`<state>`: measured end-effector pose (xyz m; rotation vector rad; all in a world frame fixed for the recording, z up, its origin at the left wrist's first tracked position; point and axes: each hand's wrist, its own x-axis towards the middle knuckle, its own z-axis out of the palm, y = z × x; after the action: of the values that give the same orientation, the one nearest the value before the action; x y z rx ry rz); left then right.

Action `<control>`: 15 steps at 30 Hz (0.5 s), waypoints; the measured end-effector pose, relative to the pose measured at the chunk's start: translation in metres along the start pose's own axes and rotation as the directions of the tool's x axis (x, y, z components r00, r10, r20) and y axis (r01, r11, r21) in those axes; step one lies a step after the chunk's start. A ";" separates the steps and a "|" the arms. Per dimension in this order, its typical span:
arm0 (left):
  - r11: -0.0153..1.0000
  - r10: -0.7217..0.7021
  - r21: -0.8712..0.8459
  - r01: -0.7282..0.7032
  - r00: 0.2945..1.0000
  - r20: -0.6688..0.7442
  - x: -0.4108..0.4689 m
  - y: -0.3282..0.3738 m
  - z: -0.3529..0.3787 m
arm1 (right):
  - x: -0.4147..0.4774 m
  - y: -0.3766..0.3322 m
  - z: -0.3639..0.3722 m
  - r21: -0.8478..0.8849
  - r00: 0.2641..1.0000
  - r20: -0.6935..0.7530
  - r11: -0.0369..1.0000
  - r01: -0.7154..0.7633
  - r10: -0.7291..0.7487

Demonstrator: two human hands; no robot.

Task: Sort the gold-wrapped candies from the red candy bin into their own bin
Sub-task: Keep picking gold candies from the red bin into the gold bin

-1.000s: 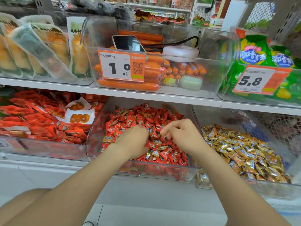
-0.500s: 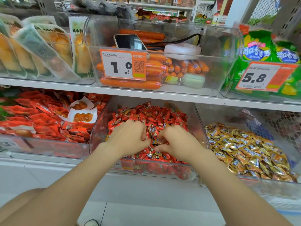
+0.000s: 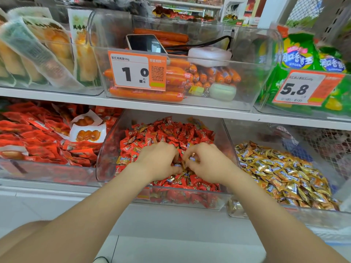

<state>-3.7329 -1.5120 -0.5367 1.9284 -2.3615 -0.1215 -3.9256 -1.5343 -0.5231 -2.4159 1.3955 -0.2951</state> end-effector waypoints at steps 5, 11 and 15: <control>0.988 -0.094 0.119 0.097 0.995 -0.032 0.005 0.017 0.001 | -0.020 0.000 -0.023 0.433 0.991 -0.048 0.897 -0.089 0.121; 0.971 -0.188 0.136 0.197 0.979 -0.079 0.001 0.035 0.004 | -0.036 -0.012 -0.032 0.516 0.989 -0.044 0.851 -0.098 0.141; 0.986 -0.128 0.094 0.136 0.988 -0.086 -0.005 0.033 0.002 | -0.050 -0.015 -0.047 0.644 0.983 -0.063 0.759 -0.093 0.174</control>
<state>-3.7643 -1.5008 -0.5351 2.0927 -2.2293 0.0643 -3.9545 -1.4923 -0.4749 -1.7440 1.2370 -0.7560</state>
